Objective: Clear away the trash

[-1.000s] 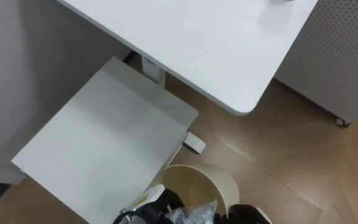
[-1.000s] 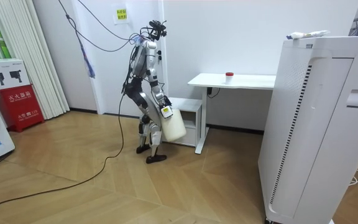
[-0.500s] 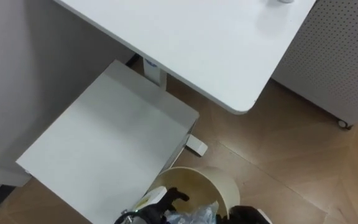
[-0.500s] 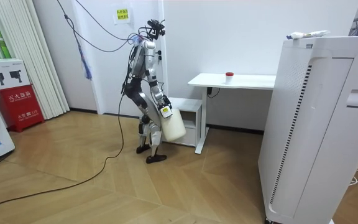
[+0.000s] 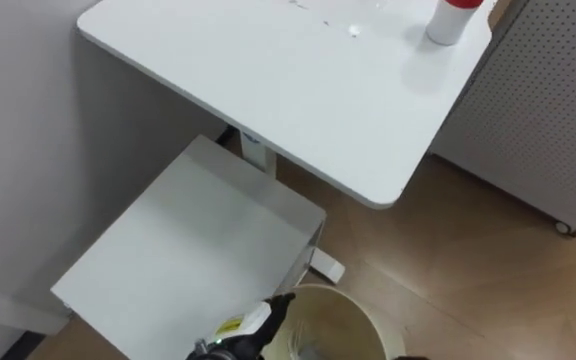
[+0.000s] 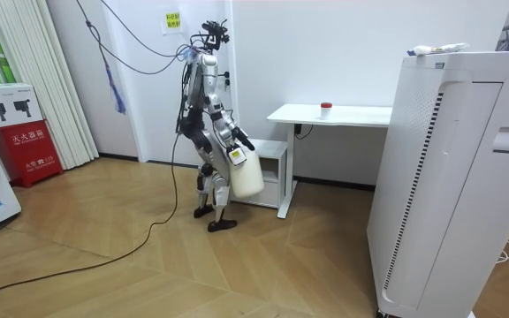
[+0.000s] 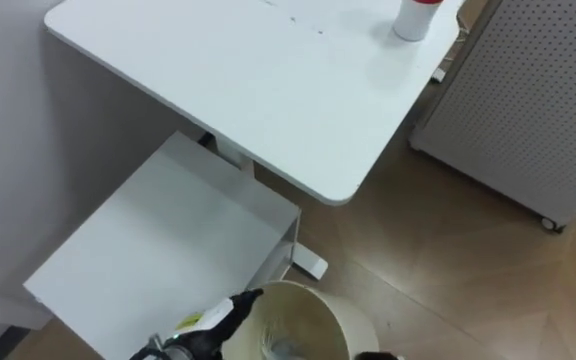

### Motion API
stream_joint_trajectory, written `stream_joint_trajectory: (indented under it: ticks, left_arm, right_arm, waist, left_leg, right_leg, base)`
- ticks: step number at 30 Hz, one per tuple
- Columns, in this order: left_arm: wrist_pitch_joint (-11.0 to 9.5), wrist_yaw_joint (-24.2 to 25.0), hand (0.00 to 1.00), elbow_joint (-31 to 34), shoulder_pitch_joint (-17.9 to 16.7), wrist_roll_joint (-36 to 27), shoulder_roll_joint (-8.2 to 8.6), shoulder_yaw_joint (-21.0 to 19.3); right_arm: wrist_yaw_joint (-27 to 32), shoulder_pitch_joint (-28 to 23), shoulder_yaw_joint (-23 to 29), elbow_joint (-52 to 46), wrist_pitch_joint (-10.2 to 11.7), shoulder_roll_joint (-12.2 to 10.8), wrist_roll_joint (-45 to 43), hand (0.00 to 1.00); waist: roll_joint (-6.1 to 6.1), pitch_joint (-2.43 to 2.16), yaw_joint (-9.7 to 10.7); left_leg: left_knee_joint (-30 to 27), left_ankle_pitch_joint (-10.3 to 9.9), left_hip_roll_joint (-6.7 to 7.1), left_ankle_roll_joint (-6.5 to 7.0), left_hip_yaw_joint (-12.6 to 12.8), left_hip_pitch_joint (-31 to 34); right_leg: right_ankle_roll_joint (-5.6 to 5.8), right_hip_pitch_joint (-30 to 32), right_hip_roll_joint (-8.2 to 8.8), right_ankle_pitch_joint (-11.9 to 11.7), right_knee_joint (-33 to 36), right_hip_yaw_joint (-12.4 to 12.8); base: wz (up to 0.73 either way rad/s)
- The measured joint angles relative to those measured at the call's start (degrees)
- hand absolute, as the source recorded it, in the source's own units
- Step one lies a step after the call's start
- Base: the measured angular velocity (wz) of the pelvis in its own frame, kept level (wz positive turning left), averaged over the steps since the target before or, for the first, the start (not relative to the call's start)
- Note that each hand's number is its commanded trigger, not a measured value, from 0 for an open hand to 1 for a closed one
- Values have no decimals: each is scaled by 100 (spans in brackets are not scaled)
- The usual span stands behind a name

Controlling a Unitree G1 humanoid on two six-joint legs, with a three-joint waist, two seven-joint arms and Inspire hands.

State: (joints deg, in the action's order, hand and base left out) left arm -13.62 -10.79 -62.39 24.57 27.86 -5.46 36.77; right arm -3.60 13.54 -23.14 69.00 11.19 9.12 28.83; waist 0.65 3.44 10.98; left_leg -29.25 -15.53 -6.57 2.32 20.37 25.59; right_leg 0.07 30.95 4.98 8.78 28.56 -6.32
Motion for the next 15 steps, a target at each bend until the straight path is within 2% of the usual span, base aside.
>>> stream_joint_trajectory:
  ticks: [4, 6, 8, 10, 11, 12, 13, 14, 15]
  left_arm:
    - [-25, -26, 0, 383, -194, 116, 2, 4]
    - [-48, -21, 0, 820, -374, 335, -110, 5]
    - [-81, -55, 0, 906, -444, 387, -146, -4]
    - [-81, -111, 0, 981, -578, 367, -218, -44]
    - [-76, -110, 0, 1088, -677, 379, -302, -128]
    - [-67, -110, 0, 1307, -814, 440, -367, -335]
    - [-63, -112, 0, 1516, -934, 440, -404, -470]
    - [-80, -158, 0, 1997, -1202, 440, -502, -677]
    - [-126, -241, 0, 2347, -1436, 426, -573, -806]
  right_arm:
    - [-120, -87, 85, -1, 4, 50, -3, 100]
    - [-192, -188, 185, -41, 8, 69, -55, 100]
    - [-251, -268, 200, -40, -3, 100, -149, 100]
    - [-272, -358, 201, -126, -5, 100, -254, 100]
    - [-292, -424, 203, -205, -11, 114, -256, 100]
    - [-327, -503, 235, -335, -17, 153, -250, 100]
    - [-338, -571, 255, -461, -32, 194, -250, 100]
    - [-344, -689, 260, -697, -42, 262, -282, 100]
    - [-347, -812, 259, -804, -42, 300, -286, 100]
  waist:
    - [41, -26, 11]
    - [62, -42, 15]
    - [62, -42, -48]
    - [61, -46, -45]
    - [51, -68, -63]
    - [35, -84, -157]
    - [27, -98, -224]
    - [23, -103, -326]
    - [9, -136, -367]
  left_leg:
    - [207, 14, 31, -24, 69, -425]
    - [293, 11, 29, -34, 112, -622]
    - [319, -14, 18, -75, 154, -829]
    - [325, -71, 43, -149, 77, -1051]
    - [329, -112, 93, -199, -219, -1148]
    - [391, -139, 192, -247, -659, -1239]
    - [435, -145, 246, -259, -837, -1294]
    - [496, -145, 300, -269, -1031, -1413]
    - [579, -144, 347, -270, -1182, -1589]
  right_leg:
    - [13, -366, -4, 19, -157, -16]
    - [18, -521, -27, 27, -243, 11]
    - [19, -636, -96, 28, -279, 140]
    - [-1, -778, -153, 44, -300, 176]
    - [-10, -814, -241, 49, -296, 329]
    - [-19, -808, -342, 35, -282, 550]
    - [-28, -818, -382, 23, -263, 665]
    - [-33, -837, -466, -2, -263, 880]
    - [-29, -911, -553, -7, -269, 1068]
  base:
    - [-6]
    - [-10]
    - [-37]
    - [-57]
    - [-80]
    - [-94]
    - [-113]
    - [-106]
    - [-94]
